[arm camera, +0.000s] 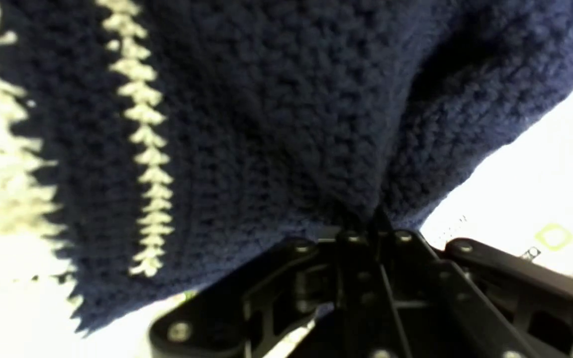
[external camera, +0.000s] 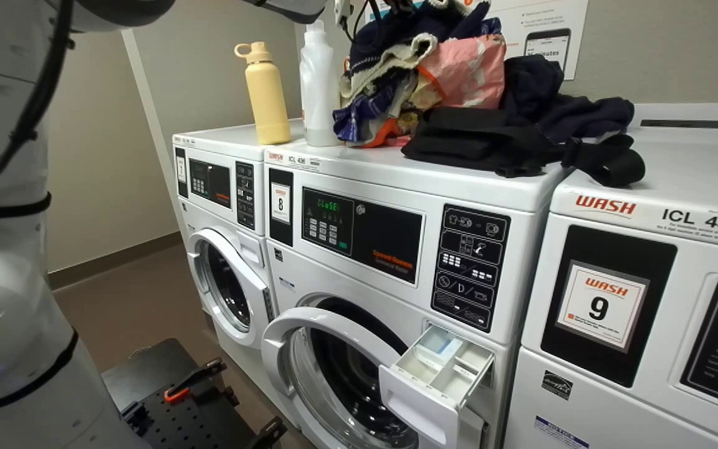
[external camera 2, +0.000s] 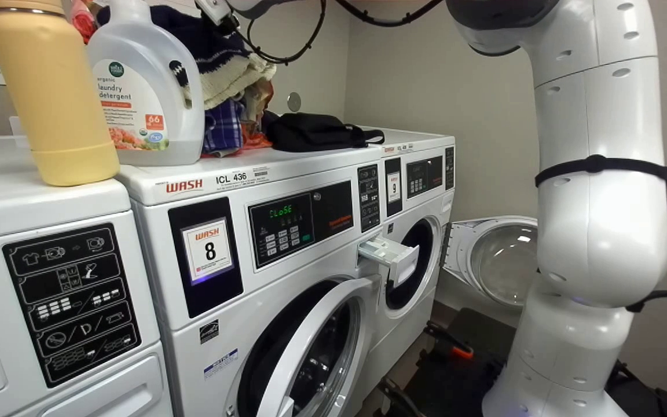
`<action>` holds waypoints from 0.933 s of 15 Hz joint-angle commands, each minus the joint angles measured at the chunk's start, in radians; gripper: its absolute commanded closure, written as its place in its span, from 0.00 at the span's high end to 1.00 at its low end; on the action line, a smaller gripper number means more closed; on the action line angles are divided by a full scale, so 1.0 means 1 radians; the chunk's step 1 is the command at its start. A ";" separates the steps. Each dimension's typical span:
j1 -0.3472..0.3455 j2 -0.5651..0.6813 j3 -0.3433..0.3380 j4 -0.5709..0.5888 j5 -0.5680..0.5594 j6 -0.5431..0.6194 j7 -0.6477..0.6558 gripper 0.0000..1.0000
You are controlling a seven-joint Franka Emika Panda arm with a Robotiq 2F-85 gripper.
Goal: Move the dark blue and white jersey to the right
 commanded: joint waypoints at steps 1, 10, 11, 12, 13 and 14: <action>-0.025 -0.110 -0.057 -0.062 -0.035 0.042 0.171 0.04; -0.076 -0.344 -0.240 -0.241 -0.344 0.006 0.672 0.04; -0.082 -0.364 -0.253 -0.262 -0.403 -0.014 0.738 0.04; -0.096 -0.382 -0.269 -0.292 -0.460 -0.021 0.803 0.03; -0.102 -0.397 -0.276 -0.313 -0.520 -0.047 0.868 0.02; -0.114 -0.407 -0.286 -0.336 -0.576 -0.069 0.929 0.02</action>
